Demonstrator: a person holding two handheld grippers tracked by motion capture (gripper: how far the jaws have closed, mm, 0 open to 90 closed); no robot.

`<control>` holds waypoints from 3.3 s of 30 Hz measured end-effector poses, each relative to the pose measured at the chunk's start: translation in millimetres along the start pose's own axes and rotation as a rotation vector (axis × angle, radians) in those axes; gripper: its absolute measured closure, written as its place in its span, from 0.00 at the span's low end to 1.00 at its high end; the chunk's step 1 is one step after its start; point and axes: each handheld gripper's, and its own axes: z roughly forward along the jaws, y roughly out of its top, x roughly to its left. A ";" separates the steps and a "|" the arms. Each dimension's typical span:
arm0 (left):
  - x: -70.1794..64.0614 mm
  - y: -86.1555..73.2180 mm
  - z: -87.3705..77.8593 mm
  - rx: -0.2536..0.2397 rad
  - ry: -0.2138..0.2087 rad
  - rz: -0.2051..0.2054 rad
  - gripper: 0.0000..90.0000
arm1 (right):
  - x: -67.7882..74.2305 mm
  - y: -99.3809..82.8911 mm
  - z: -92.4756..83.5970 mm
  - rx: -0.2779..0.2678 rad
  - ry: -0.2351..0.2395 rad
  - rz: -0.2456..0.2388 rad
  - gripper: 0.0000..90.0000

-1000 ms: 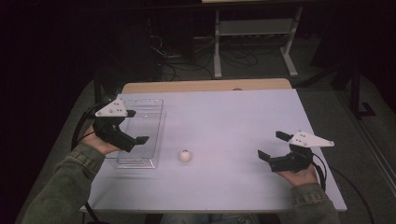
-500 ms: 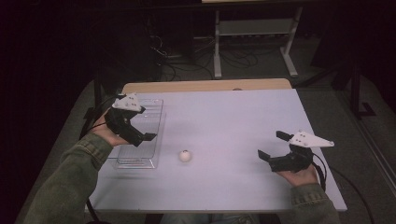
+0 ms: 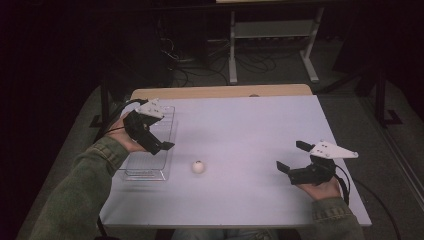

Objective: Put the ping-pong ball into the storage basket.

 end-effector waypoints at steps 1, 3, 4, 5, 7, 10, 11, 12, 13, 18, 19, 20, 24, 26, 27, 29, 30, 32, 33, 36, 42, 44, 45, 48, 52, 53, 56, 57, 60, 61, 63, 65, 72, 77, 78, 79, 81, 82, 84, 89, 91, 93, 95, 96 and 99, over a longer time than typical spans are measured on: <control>0.3 2.0 0.0 0.004 -0.001 0.006 0.00 | 0.0 -0.1 -0.1 0.001 0.001 0.001 0.00; 0.8 5.9 0.7 0.010 -0.001 0.015 0.00 | -0.1 -0.2 -0.3 0.001 0.001 0.000 0.00; 0.8 7.6 1.4 0.013 -0.002 0.016 0.00 | -0.1 -0.1 -0.4 0.001 0.001 -0.001 0.00; 0.7 9.2 2.5 0.014 -0.003 0.019 0.00 | -0.1 -0.1 -0.5 0.000 0.001 -0.001 0.00; -0.1 12.4 4.9 0.026 -0.008 0.028 0.00 | 0.2 0.0 -0.6 0.001 0.001 -0.002 0.00; -1.7 17.1 9.1 0.044 -0.016 0.046 0.00 | 0.3 -0.1 -0.3 0.002 0.002 -0.002 0.00; -2.0 18.6 10.4 0.050 -0.018 0.052 0.00 | 0.4 -0.1 -0.2 0.003 0.003 -0.002 0.00; -2.6 19.9 11.8 0.053 -0.020 0.053 0.00 | 0.4 -0.1 -0.2 0.003 0.003 -0.002 0.00; -2.7 21.2 13.2 0.056 -0.021 0.060 0.00 | 0.4 -0.1 -0.2 0.004 0.003 -0.003 0.00; -6.5 24.6 17.6 0.083 -0.028 0.075 0.00 | 0.6 -0.2 -0.3 0.005 0.004 -0.004 0.00; -7.1 24.9 18.4 0.087 -0.030 0.077 0.00 | 0.6 -0.2 -0.4 0.005 0.004 -0.004 0.00; -7.5 25.5 19.0 0.092 -0.030 0.080 0.00 | 0.7 -0.3 -0.4 0.006 0.004 -0.004 0.00; -8.6 27.9 22.7 0.110 -0.034 0.090 0.00 | 1.0 -0.6 0.0 0.010 0.006 -0.006 0.00; -9.3 29.2 24.9 0.112 -0.038 0.092 0.00 | 1.2 -0.6 0.1 0.011 0.006 -0.007 0.00; -9.7 29.8 25.7 0.112 -0.039 0.096 0.00 | 1.2 -0.6 0.0 0.011 0.005 -0.008 0.00; -10.4 30.9 28.0 0.109 -0.042 0.099 0.00 | 1.3 -0.6 -0.4 0.012 0.005 -0.007 0.00; -11.0 31.2 30.0 0.114 -0.045 0.104 0.00 | 1.2 -0.6 -0.7 0.010 0.003 -0.007 0.00; -12.0 32.1 34.3 0.127 -0.051 0.107 0.00 | 1.2 -0.8 -1.5 0.007 0.003 -0.001 0.00; -12.3 32.8 36.4 0.131 -0.057 0.112 0.00 | 1.1 -1.0 -1.7 0.007 0.003 -0.001 0.00; -14.6 35.3 41.5 0.134 -0.067 0.118 0.00 | 1.0 -1.4 -1.7 0.008 0.005 -0.002 0.00; -17.3 37.3 50.4 0.156 -0.088 0.123 0.00 | 2.0 -1.7 -0.9 0.016 0.011 -0.006 0.00; -19.3 37.1 55.2 0.177 -0.095 0.138 0.00 | 1.7 -2.1 -0.3 0.016 0.013 -0.006 0.00; -20.0 36.8 56.2 0.178 -0.097 0.135 0.00 | 1.7 -2.1 -0.2 0.017 0.013 -0.005 0.00; -20.0 35.9 58.7 0.186 -0.099 0.133 0.00 | 2.0 -2.2 0.0 0.019 0.013 -0.005 0.00; -19.7 35.7 60.8 0.203 -0.104 0.135 0.00 | 2.1 -2.3 0.4 0.024 0.013 -0.008 0.00; -19.9 35.7 61.3 0.206 -0.104 0.134 0.00 | 2.0 -2.3 0.4 0.024 0.013 -0.009 0.00; -20.6 35.5 63.9 0.218 -0.105 0.144 0.00 | 2.0 -2.3 0.4 0.024 0.014 -0.009 0.00; -21.2 35.3 65.1 0.225 -0.106 0.145 0.00 | 2.1 -2.3 0.4 0.024 0.014 -0.008 0.00; -22.1 35.3 67.7 0.238 -0.115 0.151 0.00 | 2.1 -2.3 0.4 0.026 0.014 -0.006 0.00; -22.1 35.4 68.2 0.237 -0.119 0.152 0.00 | 2.2 -2.4 0.6 0.027 0.014 -0.006 0.00; -22.5 35.3 69.7 0.243 -0.120 0.159 0.00 | 2.3 -2.4 1.2 0.029 0.015 -0.009 0.00; -23.3 34.9 71.8 0.255 -0.117 0.170 0.00 | 2.3 -2.6 1.9 0.032 0.017 -0.013 0.00; -26.8 34.4 82.2 0.297 -0.123 0.190 0.00 | 2.4 -2.8 2.5 0.035 0.019 -0.012 0.00; -30.6 36.2 90.1 0.321 -0.150 0.199 0.02 | 2.5 -2.9 2.8 0.038 0.019 -0.013 0.00; -31.4 36.4 92.1 0.326 -0.157 0.201 0.02 | 2.6 -2.9 2.9 0.038 0.019 -0.012 0.00; -31.7 36.6 93.0 0.330 -0.162 0.204 0.02 | 2.7 -3.0 3.0 0.041 0.022 -0.010 0.00; -33.8 36.6 96.0 0.342 -0.166 0.215 0.02 | 2.3 -3.2 3.4 0.044 0.025 -0.012 0.00; -34.4 36.4 97.0 0.347 -0.169 0.217 0.02 | 2.3 -3.2 3.5 0.046 0.027 -0.011 0.00; -36.2 36.0 99.6 0.362 -0.170 0.228 0.02 | 2.4 -3.2 3.4 0.045 0.026 -0.013 0.00; -39.1 35.8 104.6 0.381 -0.181 0.244 0.02 | 2.3 -3.2 3.1 0.045 0.027 -0.011 0.00; -39.2 36.1 105.6 0.383 -0.188 0.245 0.03 | 2.7 -3.7 3.6 0.050 0.028 -0.010 0.00; -38.9 35.8 107.1 0.380 -0.188 0.244 0.04 | 2.8 -3.9 3.7 0.052 0.027 -0.013 0.00; -38.6 35.6 109.2 0.387 -0.189 0.247 0.04 | 2.6 -4.1 3.6 0.053 0.027 -0.012 0.00; -38.5 35.5 110.0 0.390 -0.190 0.246 0.04 | 2.4 -4.3 3.4 0.055 0.027 -0.010 0.00; -39.2 35.7 112.4 0.394 -0.193 0.245 0.03 | 2.0 -4.7 3.2 0.054 0.025 -0.010 0.00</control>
